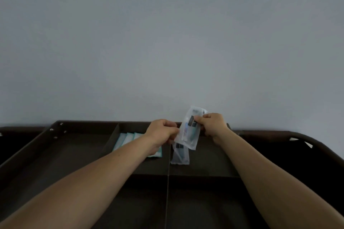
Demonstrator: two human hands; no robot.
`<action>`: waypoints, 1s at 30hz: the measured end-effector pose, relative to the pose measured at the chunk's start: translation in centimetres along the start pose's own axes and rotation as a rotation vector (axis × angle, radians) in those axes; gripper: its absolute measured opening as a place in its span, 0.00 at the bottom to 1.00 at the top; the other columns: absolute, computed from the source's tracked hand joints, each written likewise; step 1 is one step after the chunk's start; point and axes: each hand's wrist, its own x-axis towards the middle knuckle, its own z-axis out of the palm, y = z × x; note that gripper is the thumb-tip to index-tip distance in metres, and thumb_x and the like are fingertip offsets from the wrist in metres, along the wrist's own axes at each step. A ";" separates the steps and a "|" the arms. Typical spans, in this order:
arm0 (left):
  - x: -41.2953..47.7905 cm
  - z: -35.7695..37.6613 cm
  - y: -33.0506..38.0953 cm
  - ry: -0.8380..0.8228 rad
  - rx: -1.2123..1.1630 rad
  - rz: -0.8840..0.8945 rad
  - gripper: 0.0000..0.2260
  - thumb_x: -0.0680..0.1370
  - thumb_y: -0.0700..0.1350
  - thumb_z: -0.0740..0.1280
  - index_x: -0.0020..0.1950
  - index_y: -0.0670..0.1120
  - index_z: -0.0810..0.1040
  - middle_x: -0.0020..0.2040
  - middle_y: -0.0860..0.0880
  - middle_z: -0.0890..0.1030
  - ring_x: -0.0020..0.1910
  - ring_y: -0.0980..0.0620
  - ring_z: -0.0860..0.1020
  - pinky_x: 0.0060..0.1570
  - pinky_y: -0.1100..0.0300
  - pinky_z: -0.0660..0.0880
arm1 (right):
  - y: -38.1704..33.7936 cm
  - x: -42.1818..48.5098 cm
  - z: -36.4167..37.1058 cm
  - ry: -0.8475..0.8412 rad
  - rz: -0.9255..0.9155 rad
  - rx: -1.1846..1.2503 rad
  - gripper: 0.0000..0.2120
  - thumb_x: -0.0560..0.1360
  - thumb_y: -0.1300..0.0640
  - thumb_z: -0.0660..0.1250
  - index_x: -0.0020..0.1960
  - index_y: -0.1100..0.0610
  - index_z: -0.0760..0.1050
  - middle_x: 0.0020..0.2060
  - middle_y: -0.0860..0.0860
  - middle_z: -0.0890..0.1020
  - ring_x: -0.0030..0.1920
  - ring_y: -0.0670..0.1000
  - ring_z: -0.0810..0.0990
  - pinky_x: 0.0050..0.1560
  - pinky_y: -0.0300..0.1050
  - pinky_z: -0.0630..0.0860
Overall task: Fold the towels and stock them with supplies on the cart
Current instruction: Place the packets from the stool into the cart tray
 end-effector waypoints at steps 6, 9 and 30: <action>-0.4 -3.9 -1.2 0.123 0.078 0.000 0.06 0.75 0.39 0.72 0.51 0.42 0.80 0.43 0.47 0.84 0.34 0.56 0.82 0.32 0.61 0.74 | 5.3 3.0 0.5 -0.097 0.197 -0.390 0.12 0.76 0.55 0.73 0.46 0.65 0.77 0.34 0.57 0.79 0.30 0.53 0.74 0.28 0.43 0.70; -1.0 -5.7 -1.7 0.162 0.125 -0.011 0.05 0.75 0.41 0.72 0.50 0.44 0.81 0.45 0.47 0.85 0.39 0.54 0.84 0.33 0.61 0.75 | 6.8 3.4 2.0 -0.098 0.202 -0.415 0.09 0.76 0.56 0.73 0.42 0.60 0.77 0.33 0.55 0.80 0.29 0.52 0.76 0.24 0.39 0.69; -13.4 -17.3 -3.1 0.492 0.665 -0.030 0.21 0.75 0.53 0.70 0.67 0.48 0.76 0.66 0.48 0.77 0.65 0.47 0.75 0.64 0.53 0.72 | -6.1 -10.0 14.8 -0.335 -0.509 -0.820 0.28 0.78 0.39 0.64 0.72 0.55 0.68 0.71 0.57 0.68 0.70 0.59 0.65 0.69 0.57 0.66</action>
